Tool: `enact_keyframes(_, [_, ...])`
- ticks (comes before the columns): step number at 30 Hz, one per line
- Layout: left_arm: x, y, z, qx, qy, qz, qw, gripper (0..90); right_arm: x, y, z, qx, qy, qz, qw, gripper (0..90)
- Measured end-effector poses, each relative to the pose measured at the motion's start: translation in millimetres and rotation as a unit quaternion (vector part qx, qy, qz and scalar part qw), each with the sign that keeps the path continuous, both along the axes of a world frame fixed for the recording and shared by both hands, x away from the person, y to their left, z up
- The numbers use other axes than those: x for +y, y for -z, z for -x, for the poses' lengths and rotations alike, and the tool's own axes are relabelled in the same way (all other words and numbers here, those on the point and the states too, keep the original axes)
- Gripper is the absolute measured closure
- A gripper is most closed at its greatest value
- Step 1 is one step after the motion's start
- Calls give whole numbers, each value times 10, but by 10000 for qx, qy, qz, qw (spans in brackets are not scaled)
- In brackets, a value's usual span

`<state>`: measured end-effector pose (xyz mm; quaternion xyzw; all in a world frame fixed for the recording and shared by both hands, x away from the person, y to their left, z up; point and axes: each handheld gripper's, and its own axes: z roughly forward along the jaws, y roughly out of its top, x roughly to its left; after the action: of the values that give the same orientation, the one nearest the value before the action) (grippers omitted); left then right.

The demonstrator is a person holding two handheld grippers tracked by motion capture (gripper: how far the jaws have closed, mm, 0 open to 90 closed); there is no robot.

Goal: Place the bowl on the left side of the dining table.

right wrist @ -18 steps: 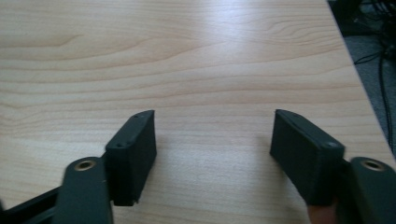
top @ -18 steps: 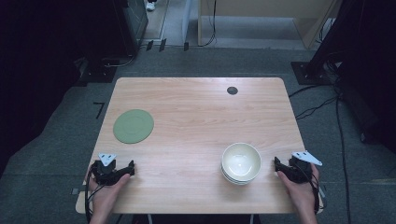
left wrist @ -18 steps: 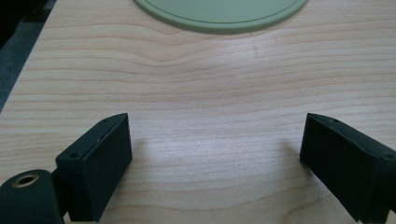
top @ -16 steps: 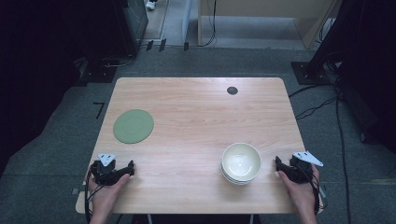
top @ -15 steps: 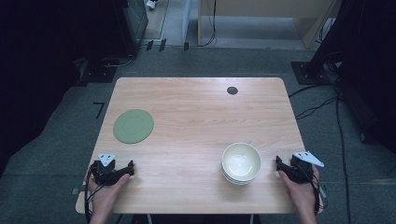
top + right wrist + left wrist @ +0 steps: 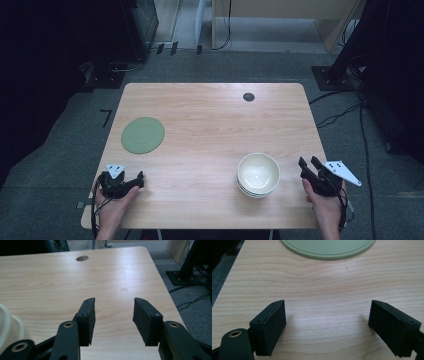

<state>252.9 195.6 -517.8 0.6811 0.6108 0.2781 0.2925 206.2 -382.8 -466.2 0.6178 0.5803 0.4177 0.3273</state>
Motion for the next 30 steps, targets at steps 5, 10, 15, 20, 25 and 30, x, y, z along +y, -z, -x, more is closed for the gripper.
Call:
enact_keyframes(5, [6, -21, 14, -92, -27, 84, 9999, 180, 131, -198, 43, -128, -424, -272, 9986, 592])
enact_keyframes(10, [18, -124, 46, -392, -136, 371, 9985, 185, 269, -354, 69, -227, -952, -573, 9935, 635])
enact_keyframes(15, [-15, -171, 77, -461, -72, 495, 9977, 232, 433, -437, 81, -158, -1298, -531, 9900, 705])
enact_keyframes(20, [-33, -247, 111, -621, 83, 783, 9950, 330, 542, -469, 59, 83, -1396, -585, 9884, 713])
enact_keyframes(25, [-46, -349, 143, -827, 272, 1046, 9907, 395, 655, -439, 1, 407, -1422, -320, 9885, 592])
enact_keyframes(30, [-80, -378, 166, -822, 431, 1113, 9894, 403, 746, -367, -48, 782, -1308, 55, 9883, 736])
